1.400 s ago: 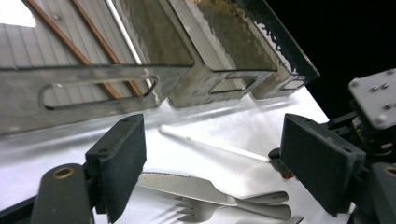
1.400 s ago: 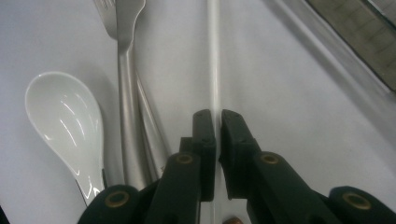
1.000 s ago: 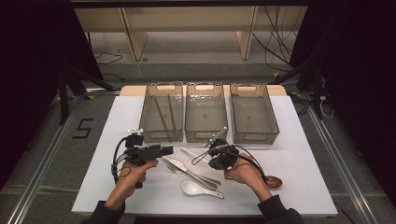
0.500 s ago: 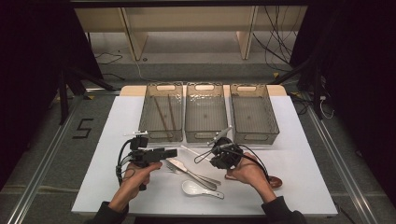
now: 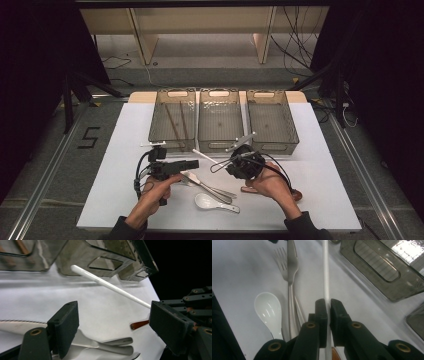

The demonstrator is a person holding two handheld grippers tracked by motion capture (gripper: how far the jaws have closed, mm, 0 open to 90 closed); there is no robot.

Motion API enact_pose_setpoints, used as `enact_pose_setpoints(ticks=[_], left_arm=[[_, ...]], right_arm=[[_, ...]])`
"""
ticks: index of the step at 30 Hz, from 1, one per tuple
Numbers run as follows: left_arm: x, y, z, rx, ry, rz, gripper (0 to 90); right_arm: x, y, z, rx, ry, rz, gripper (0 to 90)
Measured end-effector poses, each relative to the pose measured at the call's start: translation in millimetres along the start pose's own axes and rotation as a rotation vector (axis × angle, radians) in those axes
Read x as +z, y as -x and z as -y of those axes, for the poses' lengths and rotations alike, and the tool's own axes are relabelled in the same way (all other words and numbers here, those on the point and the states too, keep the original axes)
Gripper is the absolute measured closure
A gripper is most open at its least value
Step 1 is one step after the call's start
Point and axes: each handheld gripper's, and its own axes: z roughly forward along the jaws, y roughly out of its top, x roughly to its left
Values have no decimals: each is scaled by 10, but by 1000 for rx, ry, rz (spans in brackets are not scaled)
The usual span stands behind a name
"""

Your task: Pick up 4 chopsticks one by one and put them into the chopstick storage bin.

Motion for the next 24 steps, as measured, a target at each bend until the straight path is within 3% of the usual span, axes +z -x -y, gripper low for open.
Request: enact_pose_setpoints(ticks=[9, 24], left_arm=[[111, 80, 0, -73, 15, 66, 233], [291, 207, 6, -120, 9, 130, 259]], right_arm=[[-92, -47, -20, -22, 50, -4, 857], [-134, -154, -58, -44, 75, -23, 856]])
